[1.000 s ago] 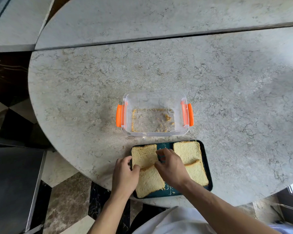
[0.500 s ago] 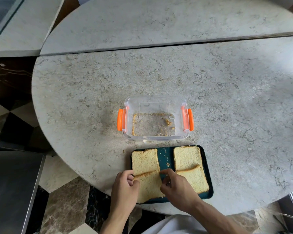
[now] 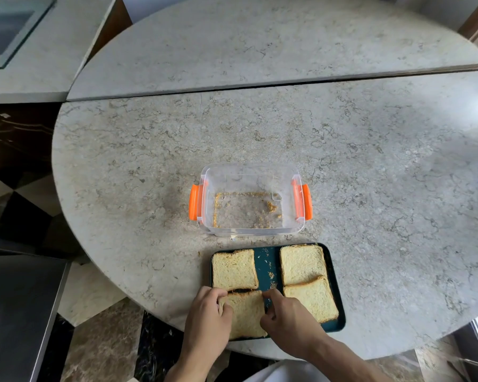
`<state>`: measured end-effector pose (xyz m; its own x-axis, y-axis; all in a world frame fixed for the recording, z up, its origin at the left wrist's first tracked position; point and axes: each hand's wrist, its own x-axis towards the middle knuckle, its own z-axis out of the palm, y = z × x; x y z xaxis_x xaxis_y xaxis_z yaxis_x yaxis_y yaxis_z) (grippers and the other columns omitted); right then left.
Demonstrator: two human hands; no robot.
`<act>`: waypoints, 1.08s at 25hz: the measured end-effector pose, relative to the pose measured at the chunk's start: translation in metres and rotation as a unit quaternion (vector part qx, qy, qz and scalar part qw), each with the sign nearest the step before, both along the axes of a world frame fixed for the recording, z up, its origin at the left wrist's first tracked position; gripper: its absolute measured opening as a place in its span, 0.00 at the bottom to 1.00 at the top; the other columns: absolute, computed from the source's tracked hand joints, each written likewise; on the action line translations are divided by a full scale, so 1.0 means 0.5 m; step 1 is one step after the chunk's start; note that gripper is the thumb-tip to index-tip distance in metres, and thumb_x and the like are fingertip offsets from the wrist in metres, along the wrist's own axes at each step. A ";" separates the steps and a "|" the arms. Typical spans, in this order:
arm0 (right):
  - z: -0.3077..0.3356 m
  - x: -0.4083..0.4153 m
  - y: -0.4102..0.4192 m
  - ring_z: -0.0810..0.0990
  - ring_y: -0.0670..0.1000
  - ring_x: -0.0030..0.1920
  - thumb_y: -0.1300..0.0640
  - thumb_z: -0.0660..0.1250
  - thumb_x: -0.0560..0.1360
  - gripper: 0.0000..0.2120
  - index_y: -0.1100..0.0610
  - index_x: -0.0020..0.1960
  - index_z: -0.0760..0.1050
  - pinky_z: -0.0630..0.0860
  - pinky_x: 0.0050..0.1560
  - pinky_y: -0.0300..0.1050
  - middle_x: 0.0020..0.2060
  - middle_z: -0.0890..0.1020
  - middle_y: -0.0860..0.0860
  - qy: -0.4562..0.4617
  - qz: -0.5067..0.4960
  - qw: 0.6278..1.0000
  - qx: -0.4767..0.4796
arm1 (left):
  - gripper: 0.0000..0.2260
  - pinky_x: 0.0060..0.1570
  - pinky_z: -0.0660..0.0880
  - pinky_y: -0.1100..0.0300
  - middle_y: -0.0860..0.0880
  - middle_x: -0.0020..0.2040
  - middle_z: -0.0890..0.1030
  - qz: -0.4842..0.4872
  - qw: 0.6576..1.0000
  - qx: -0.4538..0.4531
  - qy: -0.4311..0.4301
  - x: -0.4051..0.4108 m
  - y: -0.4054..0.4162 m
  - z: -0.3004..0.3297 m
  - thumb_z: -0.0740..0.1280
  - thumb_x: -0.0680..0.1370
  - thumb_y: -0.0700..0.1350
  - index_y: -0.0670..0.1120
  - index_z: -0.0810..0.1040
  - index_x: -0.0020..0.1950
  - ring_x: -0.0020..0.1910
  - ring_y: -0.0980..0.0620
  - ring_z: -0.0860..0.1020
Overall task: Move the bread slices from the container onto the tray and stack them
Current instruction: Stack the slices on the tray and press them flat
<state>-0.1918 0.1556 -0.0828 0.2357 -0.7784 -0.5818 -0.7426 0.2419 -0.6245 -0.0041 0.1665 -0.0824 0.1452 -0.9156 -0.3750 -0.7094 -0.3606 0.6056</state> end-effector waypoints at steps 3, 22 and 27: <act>0.002 0.006 -0.001 0.76 0.49 0.44 0.52 0.60 0.71 0.21 0.53 0.64 0.72 0.73 0.41 0.40 0.47 0.78 0.48 0.013 -0.017 0.999 -0.035 | 0.12 0.43 0.71 0.71 0.58 0.52 0.75 0.003 1.000 -0.003 0.003 0.005 -0.001 0.001 0.68 0.77 0.41 0.50 0.80 0.60 0.45 0.61 0.77; 0.021 0.006 -0.013 0.82 0.45 0.42 0.56 0.63 0.73 0.13 0.56 0.54 0.81 0.78 0.40 0.39 0.43 0.85 0.47 -0.020 -0.090 0.993 -0.073 | 0.11 0.38 0.70 0.75 0.56 0.45 0.82 0.015 1.000 0.020 0.006 0.006 -0.010 0.007 0.69 0.75 0.38 0.49 0.84 0.54 0.41 0.61 0.79; 0.039 -0.071 -0.014 0.81 0.41 0.43 0.59 0.66 0.75 0.10 0.55 0.54 0.81 0.76 0.41 0.34 0.47 0.83 0.47 0.012 -0.181 0.967 -0.179 | 0.08 0.48 0.82 0.59 0.53 0.45 0.85 0.012 0.985 0.102 0.139 -0.066 -0.034 0.022 0.69 0.76 0.41 0.50 0.84 0.52 0.44 0.57 0.83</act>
